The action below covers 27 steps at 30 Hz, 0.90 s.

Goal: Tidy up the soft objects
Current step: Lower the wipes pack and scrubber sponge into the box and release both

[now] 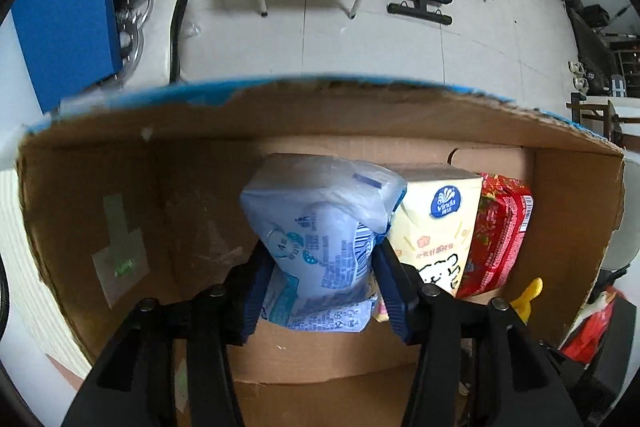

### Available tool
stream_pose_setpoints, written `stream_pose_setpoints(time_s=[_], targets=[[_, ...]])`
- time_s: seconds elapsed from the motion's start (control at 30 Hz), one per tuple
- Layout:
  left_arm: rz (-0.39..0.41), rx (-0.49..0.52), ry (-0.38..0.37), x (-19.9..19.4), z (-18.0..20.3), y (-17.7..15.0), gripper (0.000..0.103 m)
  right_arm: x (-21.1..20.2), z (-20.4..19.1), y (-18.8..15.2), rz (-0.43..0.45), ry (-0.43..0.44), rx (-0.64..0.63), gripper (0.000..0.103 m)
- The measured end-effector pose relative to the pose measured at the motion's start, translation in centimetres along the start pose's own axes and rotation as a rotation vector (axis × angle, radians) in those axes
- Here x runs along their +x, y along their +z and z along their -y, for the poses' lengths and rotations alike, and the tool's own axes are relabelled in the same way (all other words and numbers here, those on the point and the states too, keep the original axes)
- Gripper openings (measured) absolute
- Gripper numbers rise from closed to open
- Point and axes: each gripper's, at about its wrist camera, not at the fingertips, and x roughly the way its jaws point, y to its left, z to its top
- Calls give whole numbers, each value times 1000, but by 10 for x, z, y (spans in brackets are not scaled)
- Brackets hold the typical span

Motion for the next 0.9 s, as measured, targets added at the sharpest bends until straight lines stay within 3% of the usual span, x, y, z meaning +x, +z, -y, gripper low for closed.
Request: stream_pose_setpoints(time_s=[0.2,0.37,0.43,0.57,0.63,0.8,0.9], targets=[[46,-2,19,-18,-2,-7,70,-4,-9,-4,1,-21,-5,39],[106,15,40,-39,-1,-23,77,-18,-11,-11,30,-54,-3,47],[143,28,55,-49,1,-37,91,-23,-11,-14,40,-60,-4,55],[210,36,68,-64,2,-65,93,-38,-11,-23,76,-77,1,74],[242,33,61,-70,1,-83,100,-50,-10,-28,102,-80,4,93],[321,24,40,-86,2,-126,101,-65,-18,-53,172,-99,-2,103],[364,33,37,-95,5,-154,101,-77,-20,-67,219,-108,3,103]])
